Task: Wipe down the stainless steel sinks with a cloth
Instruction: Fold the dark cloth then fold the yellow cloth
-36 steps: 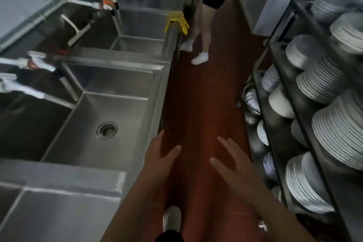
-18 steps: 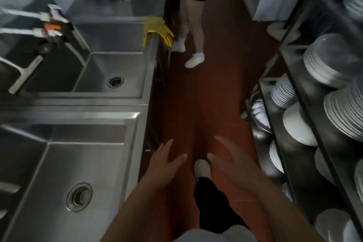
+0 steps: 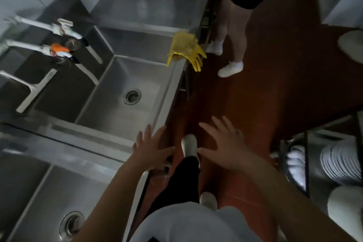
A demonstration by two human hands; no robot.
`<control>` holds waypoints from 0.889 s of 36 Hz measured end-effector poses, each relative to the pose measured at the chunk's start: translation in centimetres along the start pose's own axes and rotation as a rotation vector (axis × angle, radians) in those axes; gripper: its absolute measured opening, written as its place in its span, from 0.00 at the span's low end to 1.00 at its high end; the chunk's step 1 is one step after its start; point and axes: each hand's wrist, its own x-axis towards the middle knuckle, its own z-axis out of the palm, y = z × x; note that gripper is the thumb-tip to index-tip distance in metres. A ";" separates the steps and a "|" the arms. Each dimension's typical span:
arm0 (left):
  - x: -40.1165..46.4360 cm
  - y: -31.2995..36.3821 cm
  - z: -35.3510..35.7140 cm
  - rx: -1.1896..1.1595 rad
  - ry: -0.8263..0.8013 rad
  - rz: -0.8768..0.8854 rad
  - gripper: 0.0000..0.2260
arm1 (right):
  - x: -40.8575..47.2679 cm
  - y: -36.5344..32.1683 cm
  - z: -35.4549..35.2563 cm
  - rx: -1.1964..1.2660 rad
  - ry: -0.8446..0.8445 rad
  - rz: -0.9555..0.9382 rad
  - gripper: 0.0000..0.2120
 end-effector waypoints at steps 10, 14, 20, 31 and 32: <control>17.9 5.3 -5.6 -0.091 -0.077 -0.055 0.40 | 15.2 2.7 -11.3 -0.169 -0.196 0.116 0.35; 23.6 9.1 -10.3 -0.276 -0.075 -0.002 0.39 | 21.4 1.3 -17.5 -0.127 -0.184 0.017 0.33; 29.2 12.5 -14.9 -0.967 0.061 -0.195 0.32 | 31.1 -0.8 -23.9 -0.166 -0.148 -0.083 0.30; 33.6 16.2 -15.2 -1.609 0.184 -0.696 0.14 | 48.6 -0.4 -26.0 -0.201 -0.261 -0.178 0.32; 33.7 16.8 -15.2 -1.626 0.208 -0.735 0.18 | 49.7 -0.2 -26.0 -0.213 -0.292 -0.193 0.32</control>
